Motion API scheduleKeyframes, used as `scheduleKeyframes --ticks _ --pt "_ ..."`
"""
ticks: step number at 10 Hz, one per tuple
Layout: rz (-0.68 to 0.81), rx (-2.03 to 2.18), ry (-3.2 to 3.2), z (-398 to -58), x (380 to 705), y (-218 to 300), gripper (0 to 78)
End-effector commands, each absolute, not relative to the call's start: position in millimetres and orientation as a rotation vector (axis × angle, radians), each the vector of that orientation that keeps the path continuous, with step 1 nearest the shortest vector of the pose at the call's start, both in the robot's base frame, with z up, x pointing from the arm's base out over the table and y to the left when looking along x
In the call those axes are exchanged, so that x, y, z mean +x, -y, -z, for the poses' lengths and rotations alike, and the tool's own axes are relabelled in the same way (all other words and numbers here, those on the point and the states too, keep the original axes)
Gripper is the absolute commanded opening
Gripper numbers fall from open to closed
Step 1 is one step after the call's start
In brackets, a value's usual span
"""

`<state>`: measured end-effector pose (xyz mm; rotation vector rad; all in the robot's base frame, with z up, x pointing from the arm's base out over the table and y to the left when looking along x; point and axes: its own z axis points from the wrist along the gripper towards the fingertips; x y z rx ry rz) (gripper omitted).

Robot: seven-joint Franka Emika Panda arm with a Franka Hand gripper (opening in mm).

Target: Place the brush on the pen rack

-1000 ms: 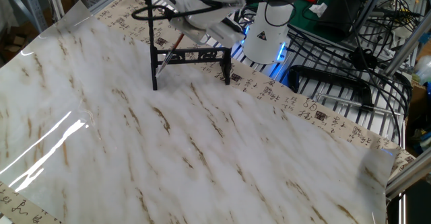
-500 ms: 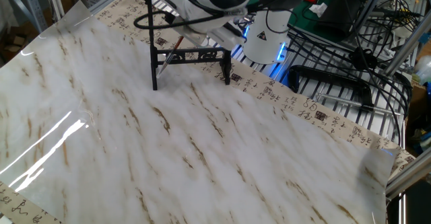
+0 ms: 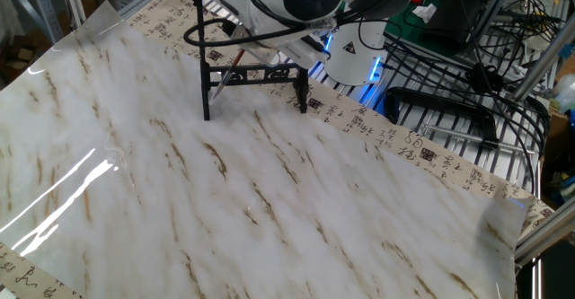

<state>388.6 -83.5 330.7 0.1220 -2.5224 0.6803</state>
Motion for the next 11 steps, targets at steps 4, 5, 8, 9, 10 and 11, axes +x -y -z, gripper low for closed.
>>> scheduleKeyframes --ticks 4,5,8,9,10,11 --pt "-0.672 0.123 2.523 -334 393 87 1.1" --pt "-0.671 0.121 2.520 -336 397 88 1.1" --pt "-0.665 0.119 2.516 -340 403 89 1.1" --pt "-0.666 0.119 2.517 -341 404 89 1.1" --pt "-0.665 0.120 2.517 -340 405 90 1.1" --pt "-0.662 0.124 2.524 -340 406 91 1.1"
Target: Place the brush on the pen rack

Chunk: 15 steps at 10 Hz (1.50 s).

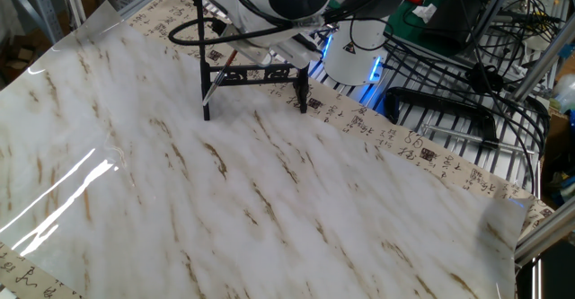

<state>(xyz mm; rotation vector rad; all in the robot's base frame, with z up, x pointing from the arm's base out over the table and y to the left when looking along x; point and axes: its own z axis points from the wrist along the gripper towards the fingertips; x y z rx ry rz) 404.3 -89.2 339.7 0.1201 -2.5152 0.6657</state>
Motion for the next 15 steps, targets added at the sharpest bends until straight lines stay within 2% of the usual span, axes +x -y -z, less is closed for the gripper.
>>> scheduleKeyframes --ticks 1,6,7,11,14,15 --pt "-0.664 0.125 2.527 -339 407 91 1.1" --pt "-0.639 0.126 2.542 -340 414 99 1.1" --pt "-0.522 0.071 2.582 -344 414 103 1.1" --pt "-0.457 0.141 2.638 -358 419 115 1.1" --pt "-0.210 0.028 2.670 -372 439 126 1.1" --pt "-0.186 -0.005 2.678 -372 439 126 1.1"
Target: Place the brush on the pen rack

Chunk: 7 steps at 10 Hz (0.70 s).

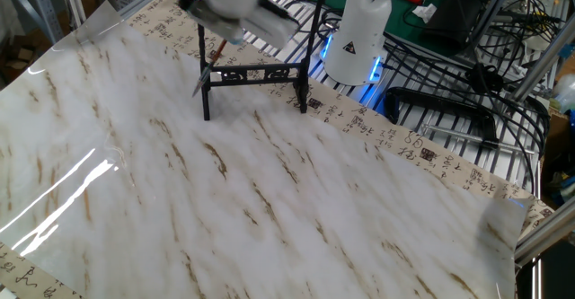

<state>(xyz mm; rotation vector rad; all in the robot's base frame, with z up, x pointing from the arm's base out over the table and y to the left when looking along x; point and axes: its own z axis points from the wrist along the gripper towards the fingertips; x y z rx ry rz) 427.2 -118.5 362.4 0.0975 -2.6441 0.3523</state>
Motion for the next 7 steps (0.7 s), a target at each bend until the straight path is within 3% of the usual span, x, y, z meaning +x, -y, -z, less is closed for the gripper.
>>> scheduleKeyframes --ticks 1,3,7 --pt "-0.167 -0.022 2.680 -372.2 439.6 126.0 1.1" --pt "-0.073 -0.111 2.682 -372.1 439.4 126.0 1.1" --pt "-0.047 -0.118 2.713 -369.6 434.7 124.1 1.1"
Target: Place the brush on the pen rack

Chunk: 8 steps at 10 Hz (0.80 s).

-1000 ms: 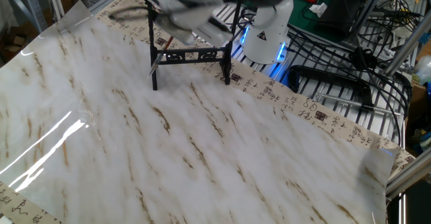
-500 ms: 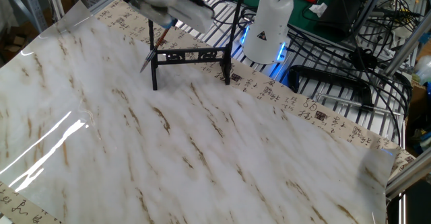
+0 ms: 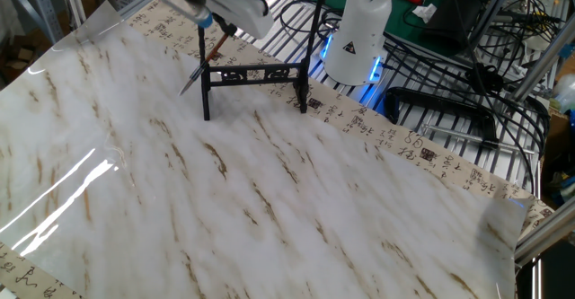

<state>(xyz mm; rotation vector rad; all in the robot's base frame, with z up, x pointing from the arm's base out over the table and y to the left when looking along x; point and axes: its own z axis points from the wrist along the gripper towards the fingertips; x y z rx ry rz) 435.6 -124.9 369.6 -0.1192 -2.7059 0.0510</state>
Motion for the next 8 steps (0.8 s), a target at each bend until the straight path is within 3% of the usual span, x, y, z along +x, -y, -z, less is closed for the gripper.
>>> scheduleKeyframes --ticks 1,8 --pt "-0.052 -0.107 2.727 -366.4 430.0 121.5 1.1" --pt "-0.102 -0.053 2.740 -364.9 423.3 121.6 1.1"
